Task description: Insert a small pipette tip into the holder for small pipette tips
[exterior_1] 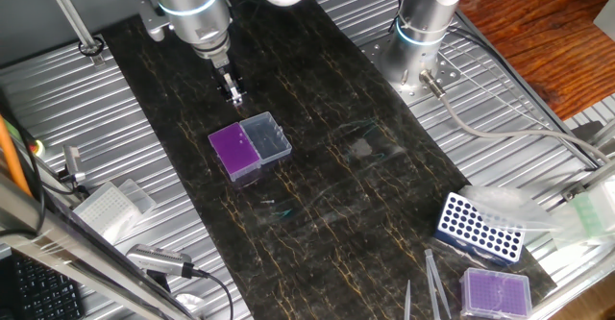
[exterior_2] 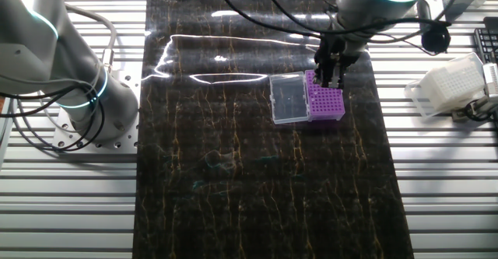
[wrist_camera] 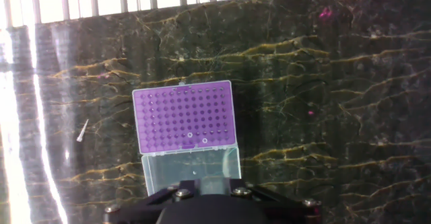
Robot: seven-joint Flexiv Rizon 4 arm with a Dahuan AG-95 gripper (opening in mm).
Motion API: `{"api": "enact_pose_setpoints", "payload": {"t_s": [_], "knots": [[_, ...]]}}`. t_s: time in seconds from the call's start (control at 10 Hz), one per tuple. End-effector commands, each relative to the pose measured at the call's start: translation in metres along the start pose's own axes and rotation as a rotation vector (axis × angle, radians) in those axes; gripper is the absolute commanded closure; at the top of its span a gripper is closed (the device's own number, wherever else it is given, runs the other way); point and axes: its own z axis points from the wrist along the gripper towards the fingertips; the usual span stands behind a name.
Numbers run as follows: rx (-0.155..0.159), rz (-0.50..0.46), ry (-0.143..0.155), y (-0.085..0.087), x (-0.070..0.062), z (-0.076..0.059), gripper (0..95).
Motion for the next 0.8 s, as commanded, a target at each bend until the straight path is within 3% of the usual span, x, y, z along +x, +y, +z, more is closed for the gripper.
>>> {"api": "enact_pose_setpoints", "payload": {"t_s": [0.1, 0.5, 0.8], "knots": [[0.009, 0.006, -0.002, -0.0004, 0.0017, -0.0001, 95.0], [0.03, 0.002, -0.017, 0.0001, 0.001, 0.0004, 95.0], [0.055, 0.013, -0.024, 0.0062, -0.0073, 0.0056, 95.0]]}}
